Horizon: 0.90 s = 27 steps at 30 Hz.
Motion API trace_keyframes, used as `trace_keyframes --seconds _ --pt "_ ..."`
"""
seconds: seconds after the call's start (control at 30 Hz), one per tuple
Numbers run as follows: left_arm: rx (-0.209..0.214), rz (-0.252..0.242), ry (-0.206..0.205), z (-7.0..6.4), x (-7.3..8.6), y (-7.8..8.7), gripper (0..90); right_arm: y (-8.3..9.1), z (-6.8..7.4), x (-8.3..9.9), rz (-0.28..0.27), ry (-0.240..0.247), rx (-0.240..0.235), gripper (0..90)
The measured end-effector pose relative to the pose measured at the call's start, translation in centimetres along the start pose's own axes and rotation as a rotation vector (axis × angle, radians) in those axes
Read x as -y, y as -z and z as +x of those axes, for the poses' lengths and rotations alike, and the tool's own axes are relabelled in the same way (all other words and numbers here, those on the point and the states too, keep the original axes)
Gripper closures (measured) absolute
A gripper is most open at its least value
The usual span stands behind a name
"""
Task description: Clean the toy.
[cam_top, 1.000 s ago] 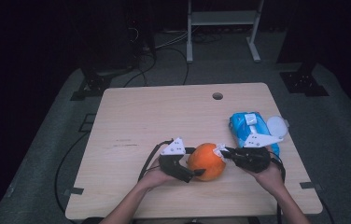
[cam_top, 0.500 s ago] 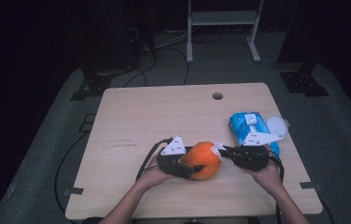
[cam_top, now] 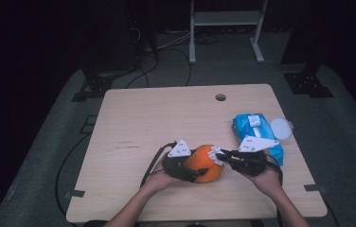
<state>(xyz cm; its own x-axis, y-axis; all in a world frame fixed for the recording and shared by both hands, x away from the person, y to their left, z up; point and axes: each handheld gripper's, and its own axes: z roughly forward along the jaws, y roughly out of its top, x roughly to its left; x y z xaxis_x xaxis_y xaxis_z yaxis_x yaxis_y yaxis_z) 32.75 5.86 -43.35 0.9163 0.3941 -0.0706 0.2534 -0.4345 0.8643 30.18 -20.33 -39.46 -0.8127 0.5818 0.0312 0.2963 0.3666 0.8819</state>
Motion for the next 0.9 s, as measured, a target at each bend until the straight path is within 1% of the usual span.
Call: trace_keyframes --seconds 0.03,0.1,0.17,0.23,0.27,0.3,0.33,0.37,0.4,0.43,0.5,0.57,0.6,0.63,0.67,0.7,0.73,0.77,0.8,0.83,0.87,0.9 --pt "-0.001 0.000 0.000 0.0 0.0 0.0 23.1 0.2 -0.2 0.3 0.009 0.003 0.014 81.9" --pt "-0.006 -0.001 0.007 0.0 0.0 -0.1 23.0 0.4 0.0 0.4 0.021 0.011 0.021 81.9" --pt "-0.011 -0.006 0.037 0.1 0.0 -0.1 22.7 0.5 0.8 0.4 0.025 0.035 0.021 82.0" --pt "-0.014 -0.010 0.051 0.0 -0.1 -0.4 22.1 0.3 1.8 0.1 0.020 0.057 -0.001 82.1" --pt "-0.011 -0.006 0.034 -0.2 -0.2 -0.6 22.2 -0.1 2.7 -0.4 0.022 0.088 -0.021 82.2" --pt "-0.015 0.001 0.000 -0.5 -0.2 -0.7 22.3 -0.5 3.5 -0.7 0.029 0.114 -0.029 82.1" --pt "-0.022 0.009 -0.022 -0.8 -0.3 -0.7 22.3 -0.8 4.0 -1.0 0.035 0.142 -0.025 82.2" --pt "-0.028 0.010 -0.030 -1.0 -0.3 -0.7 22.5 -1.1 4.3 -1.3 0.037 0.155 -0.016 82.2" --pt "-0.029 0.009 -0.030 -1.0 -0.3 -0.6 22.8 -1.2 4.2 -1.5 0.036 0.156 -0.012 82.2" --pt "-0.028 0.006 -0.026 -0.9 -0.1 -0.5 23.1 -1.2 4.0 -1.6 0.030 0.151 -0.006 82.1" --pt "-0.019 -0.003 -0.018 -0.7 0.1 -0.4 23.3 -0.6 2.9 -1.4 0.009 0.116 0.024 82.1" --pt "-0.015 -0.006 -0.014 -0.6 0.1 -0.4 23.3 0.1 1.9 -1.1 0.009 0.097 0.061 82.2" --pt "-0.013 -0.007 -0.017 -0.7 0.1 -0.4 23.2 0.4 1.2 -0.7 0.017 0.083 0.089 82.1" --pt "-0.012 -0.007 -0.027 -0.8 0.1 -0.5 22.8 0.6 0.7 -0.3 0.024 0.060 0.098 82.2" --pt "-0.015 -0.009 -0.041 -1.1 0.0 -0.7 22.6 0.8 0.3 0.1 0.027 0.048 0.101 82.2" --pt "-0.017 -0.005 -0.052 -1.3 0.0 -0.8 22.2 0.8 0.2 0.3 0.026 0.035 0.089 82.2" --pt "-0.023 0.004 -0.067 -1.6 -0.1 -0.9 21.9 0.8 0.4 0.3 0.027 0.040 0.086 82.3" --pt "-0.032 0.019 -0.093 -1.9 -0.1 -1.0 21.9 0.7 0.9 0.1 0.029 0.056 0.074 82.2" --pt "-0.036 0.027 -0.110 -2.1 -0.2 -1.1 22.0 0.5 1.8 -0.2 0.031 0.073 0.045 82.2" --pt "-0.041 0.045 -0.132 -2.3 -0.2 -1.2 21.9 0.2 2.3 -0.4 0.029 0.092 0.037 82.2" --pt "-0.045 0.052 -0.148 -2.6 -0.1 -1.3 21.7 -0.2 3.0 -0.5 0.033 0.122 0.035 82.1" --pt "-0.049 0.054 -0.153 -2.7 0.0 -1.2 21.6 -0.4 3.5 -0.7 0.038 0.145 0.037 82.2"
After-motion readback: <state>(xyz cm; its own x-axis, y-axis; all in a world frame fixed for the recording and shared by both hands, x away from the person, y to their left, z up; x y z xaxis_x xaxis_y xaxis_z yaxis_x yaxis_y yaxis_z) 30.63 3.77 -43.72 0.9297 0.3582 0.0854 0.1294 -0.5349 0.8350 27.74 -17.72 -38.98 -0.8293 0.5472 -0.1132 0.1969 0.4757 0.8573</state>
